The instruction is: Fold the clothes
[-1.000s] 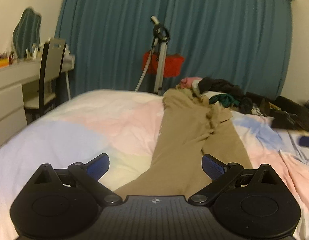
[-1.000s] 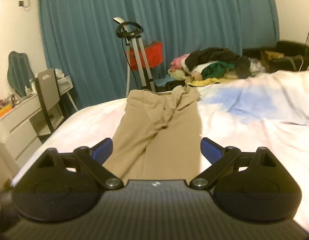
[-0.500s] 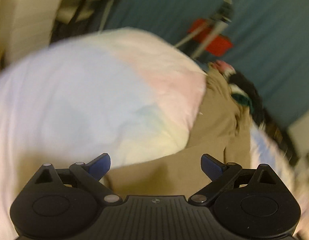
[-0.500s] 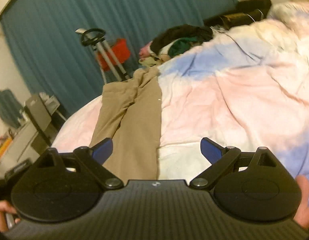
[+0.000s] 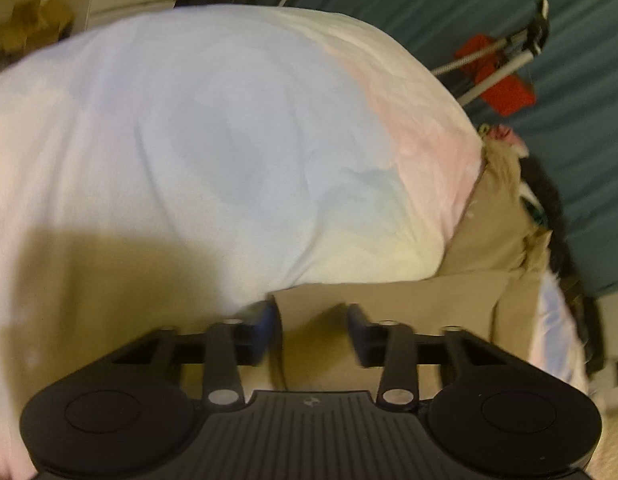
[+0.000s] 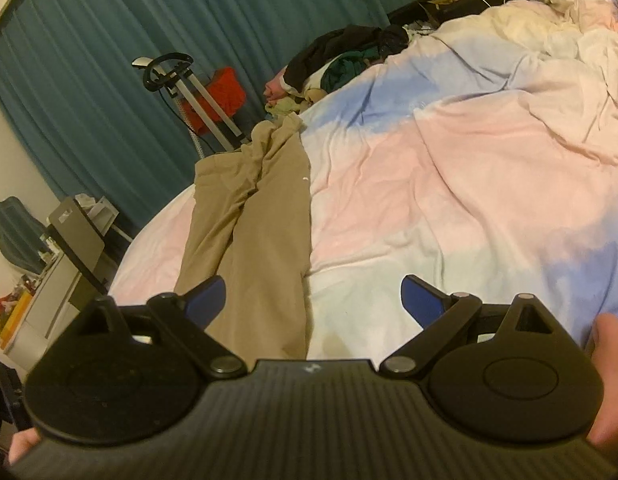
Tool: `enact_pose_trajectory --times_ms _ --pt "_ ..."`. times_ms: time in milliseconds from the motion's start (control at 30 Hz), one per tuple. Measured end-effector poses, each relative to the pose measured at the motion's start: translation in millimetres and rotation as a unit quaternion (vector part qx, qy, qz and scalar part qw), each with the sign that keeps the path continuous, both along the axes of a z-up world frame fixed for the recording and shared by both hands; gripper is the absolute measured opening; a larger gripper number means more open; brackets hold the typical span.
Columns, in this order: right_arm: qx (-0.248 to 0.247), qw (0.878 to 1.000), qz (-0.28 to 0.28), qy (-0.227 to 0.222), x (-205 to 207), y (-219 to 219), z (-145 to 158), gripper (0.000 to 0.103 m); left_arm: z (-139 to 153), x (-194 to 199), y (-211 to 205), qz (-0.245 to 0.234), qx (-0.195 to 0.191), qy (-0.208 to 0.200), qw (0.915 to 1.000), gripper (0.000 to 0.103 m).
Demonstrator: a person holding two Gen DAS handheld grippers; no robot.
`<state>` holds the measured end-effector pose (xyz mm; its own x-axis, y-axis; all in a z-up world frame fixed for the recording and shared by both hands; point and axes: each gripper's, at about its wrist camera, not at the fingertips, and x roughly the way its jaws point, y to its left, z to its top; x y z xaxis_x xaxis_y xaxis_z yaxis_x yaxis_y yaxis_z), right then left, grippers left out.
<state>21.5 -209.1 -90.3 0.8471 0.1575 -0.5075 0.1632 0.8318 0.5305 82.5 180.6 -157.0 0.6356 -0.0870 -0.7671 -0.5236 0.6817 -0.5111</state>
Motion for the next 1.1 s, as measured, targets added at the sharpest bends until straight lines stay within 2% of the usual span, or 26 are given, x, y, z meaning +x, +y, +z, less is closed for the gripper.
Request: enact_pose_trajectory --times_ms 67,167,267,333,467,567,633,700,767,800,933,1000,1067,1100 --pt "0.006 1.000 -0.001 0.004 0 -2 -2 0.096 0 1 -3 -0.006 0.008 -0.004 0.9999 0.014" --pt "0.015 1.000 -0.003 0.008 0 -5 -4 0.096 9 -10 -7 -0.008 0.029 -0.025 0.9992 0.012" --pt "0.012 1.000 0.005 -0.005 -2 -3 -1 0.096 29 -25 -17 -0.015 0.067 -0.066 0.9954 0.011" --pt "0.007 1.000 0.010 -0.011 -2 0 2 0.096 47 -37 -29 -0.035 0.103 -0.102 0.9889 0.011" --pt "0.010 1.000 0.017 -0.012 -2 2 2 0.096 82 -68 -69 -0.106 0.192 -0.174 0.9600 0.010" --pt "0.015 1.000 0.020 -0.009 0 1 1 0.096 96 -88 -105 -0.196 0.227 -0.218 0.9288 0.010" --pt "0.016 1.000 0.020 -0.009 0 1 1 0.096 96 -98 -129 -0.261 0.247 -0.223 0.9061 0.010" --pt "0.018 1.000 0.022 -0.005 1 2 0 0.096 92 -101 -149 -0.324 0.252 -0.211 0.8875 0.010" --pt "0.025 0.999 0.025 0.002 3 2 -2 0.096 80 -95 -161 -0.379 0.234 -0.170 0.8787 0.011" --pt "0.034 0.999 0.028 0.008 4 1 -5 0.096 76 -91 -159 -0.386 0.219 -0.155 0.8826 0.013" --pt "0.086 0.994 0.049 0.045 10 -4 -20 0.096 64 -71 -125 -0.350 0.136 -0.117 0.9192 0.030" --pt "0.127 0.987 0.069 0.066 15 -5 -31 0.096 58 -61 -108 -0.331 0.094 -0.098 0.9338 0.054" --pt "0.161 0.980 0.085 0.086 19 -4 -40 0.096 53 -53 -91 -0.303 0.060 -0.081 0.9476 0.066" --pt "0.170 0.976 0.090 0.098 21 -2 -45 0.096 49 -49 -83 -0.279 0.054 -0.074 0.9561 0.068"
